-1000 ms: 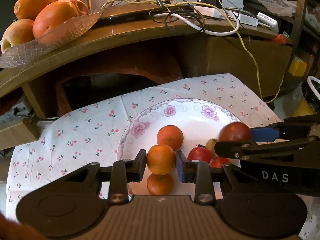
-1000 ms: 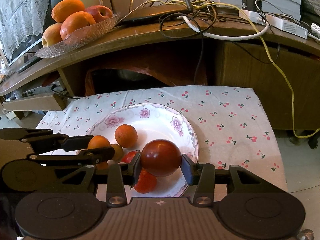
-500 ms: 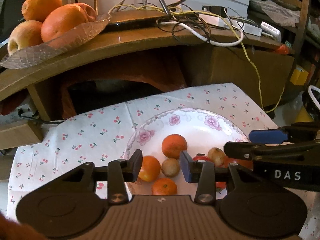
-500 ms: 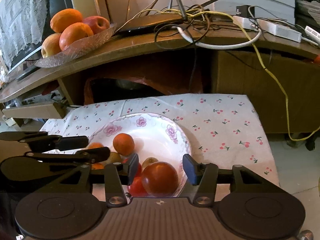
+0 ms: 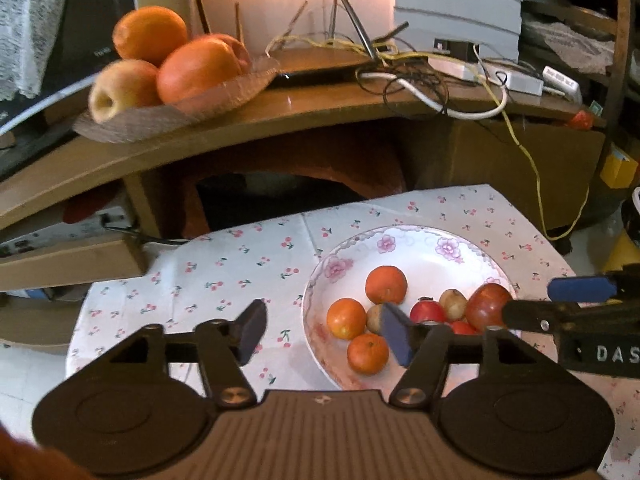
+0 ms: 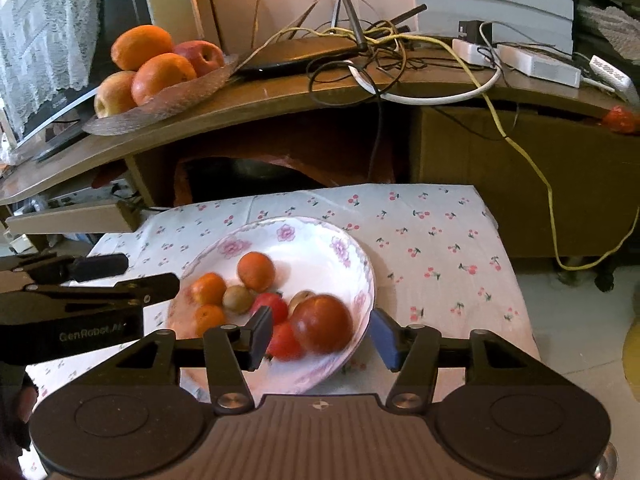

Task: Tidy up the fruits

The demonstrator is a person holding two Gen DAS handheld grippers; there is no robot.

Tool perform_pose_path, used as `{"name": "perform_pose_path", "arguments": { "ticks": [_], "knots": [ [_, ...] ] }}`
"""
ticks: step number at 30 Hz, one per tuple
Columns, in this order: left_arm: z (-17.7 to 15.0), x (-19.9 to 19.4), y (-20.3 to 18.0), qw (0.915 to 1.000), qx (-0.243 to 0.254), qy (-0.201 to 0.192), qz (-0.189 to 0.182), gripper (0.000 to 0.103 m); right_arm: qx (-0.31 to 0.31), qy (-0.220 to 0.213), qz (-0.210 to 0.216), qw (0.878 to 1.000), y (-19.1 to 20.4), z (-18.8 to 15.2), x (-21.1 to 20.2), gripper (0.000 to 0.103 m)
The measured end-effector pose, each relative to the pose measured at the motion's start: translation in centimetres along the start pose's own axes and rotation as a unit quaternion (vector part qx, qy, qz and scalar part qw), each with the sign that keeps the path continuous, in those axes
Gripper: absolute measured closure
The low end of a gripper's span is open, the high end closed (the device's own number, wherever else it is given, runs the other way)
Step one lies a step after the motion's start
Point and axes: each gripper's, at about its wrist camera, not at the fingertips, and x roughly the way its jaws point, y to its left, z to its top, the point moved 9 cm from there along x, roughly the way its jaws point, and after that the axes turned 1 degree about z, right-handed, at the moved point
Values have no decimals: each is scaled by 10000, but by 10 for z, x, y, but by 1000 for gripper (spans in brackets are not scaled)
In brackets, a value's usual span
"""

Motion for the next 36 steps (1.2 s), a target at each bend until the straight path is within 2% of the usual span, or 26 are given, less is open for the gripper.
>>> {"name": "perform_pose_path", "arguments": {
  "ticks": [4,8,16,21,36],
  "knots": [
    [-12,-22,4,9998,-84,-56,187,10,-62,-90,-52,9999,7,-8,-20,45],
    [-26,-41,7,9994,-207,-65,278,0,-24,-114,-11,9999,13,-21,-39,44],
    [-58,-74,7,9979,-231,83,600,0,35,-55,-36,10000,22,-52,-68,43],
    [-71,-90,-1,9987,-272,135,416,0,30,-38,11,10000,30,-68,-83,43],
    [-109,-119,-26,9985,-219,420,285,0,151,7,-69,9999,35,-104,-116,42]
  ]
}}
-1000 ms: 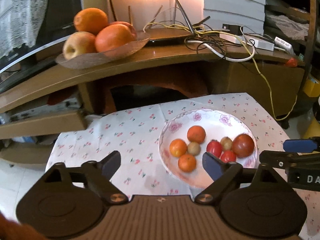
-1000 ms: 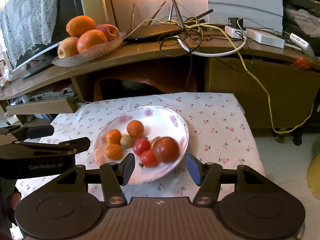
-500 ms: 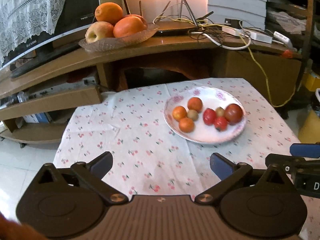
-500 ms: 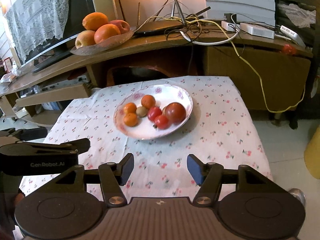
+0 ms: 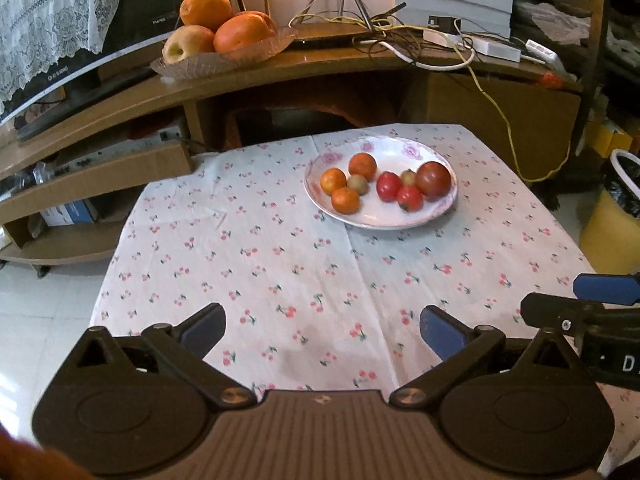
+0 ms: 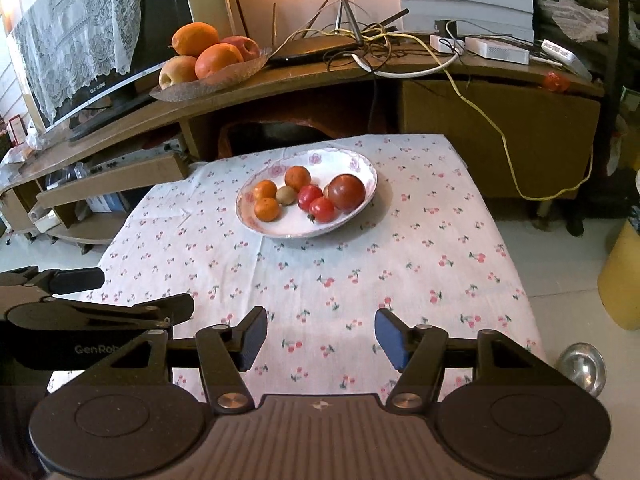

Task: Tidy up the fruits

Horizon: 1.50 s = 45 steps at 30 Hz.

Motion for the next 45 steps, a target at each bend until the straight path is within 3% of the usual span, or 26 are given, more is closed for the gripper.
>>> {"name": "perform_pose_path", "arguments": {
  "ticks": [23,45],
  "knots": [
    [-33,-25,-4,9998,-62,189,-46,0,-162,139,-108,9997,10,-34,-20,40],
    [-39,-23,-3,9998,8,213,19,0,-188,284,-134,9993,11,-42,-17,40]
  ]
}}
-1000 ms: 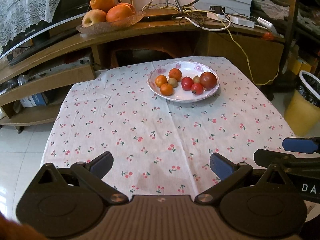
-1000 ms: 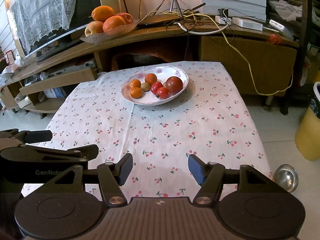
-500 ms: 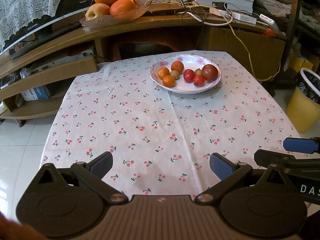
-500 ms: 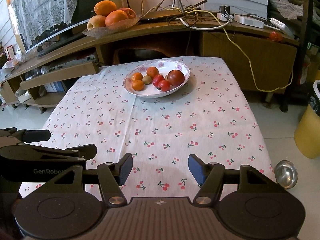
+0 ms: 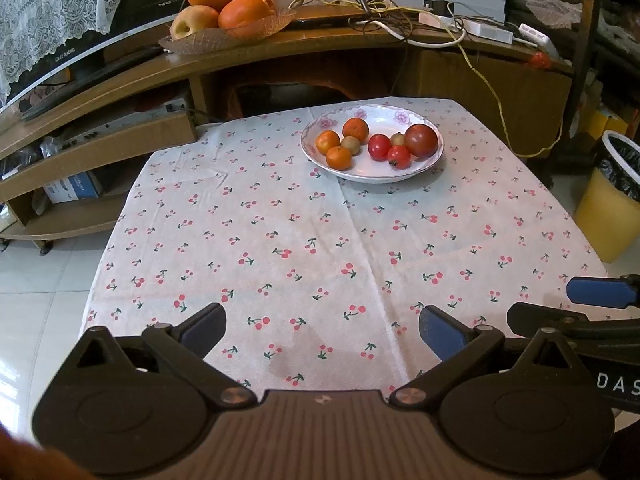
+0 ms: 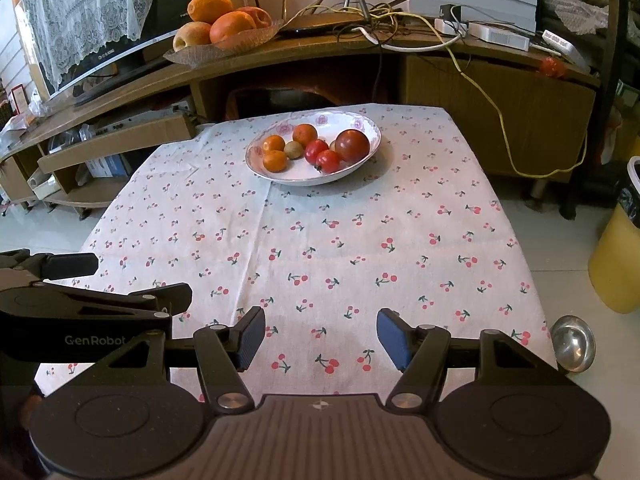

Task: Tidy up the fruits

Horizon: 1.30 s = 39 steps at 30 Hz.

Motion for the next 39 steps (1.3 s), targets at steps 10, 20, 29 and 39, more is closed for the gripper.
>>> {"name": "perform_pose_path", "arguments": {
  "ticks": [10,20,29,39],
  "knots": [
    [-3,1,1,10000,-6,46,45,0,-16,61,-1,10000,2,-3,3,40],
    [-4,2,3,9999,-42,69,102,0,-15,77,1,10000,3,-4,5,40],
    [-4,2,4,9999,-48,62,133,0,-20,87,11,10000,4,-5,5,40],
    [-4,2,5,9999,-52,62,147,0,-14,92,12,10000,4,-5,6,40]
  ]
}}
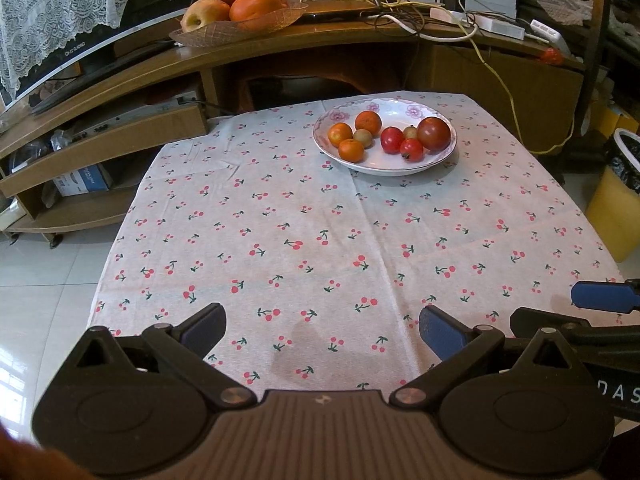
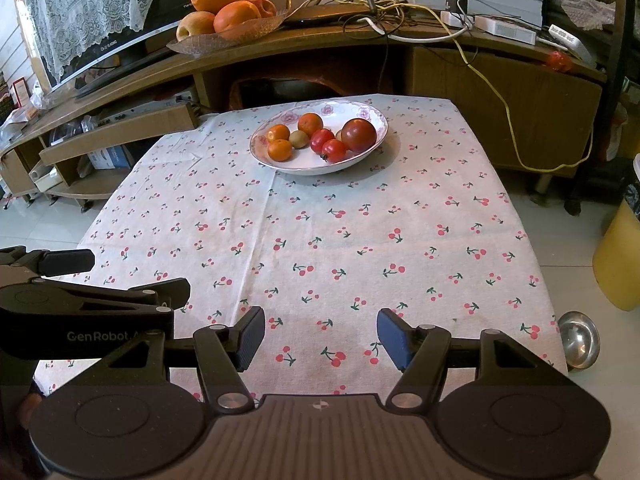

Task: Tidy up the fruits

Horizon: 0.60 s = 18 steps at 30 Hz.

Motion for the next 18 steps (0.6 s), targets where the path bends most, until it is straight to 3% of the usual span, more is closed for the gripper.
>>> {"name": "perform_pose_path", "arguments": {
  "ticks": [18],
  "knots": [
    [-1,-1,2,10000,-13,-13,31,0,-2,-2,-4,10000,1,0,0,39]
  ]
}}
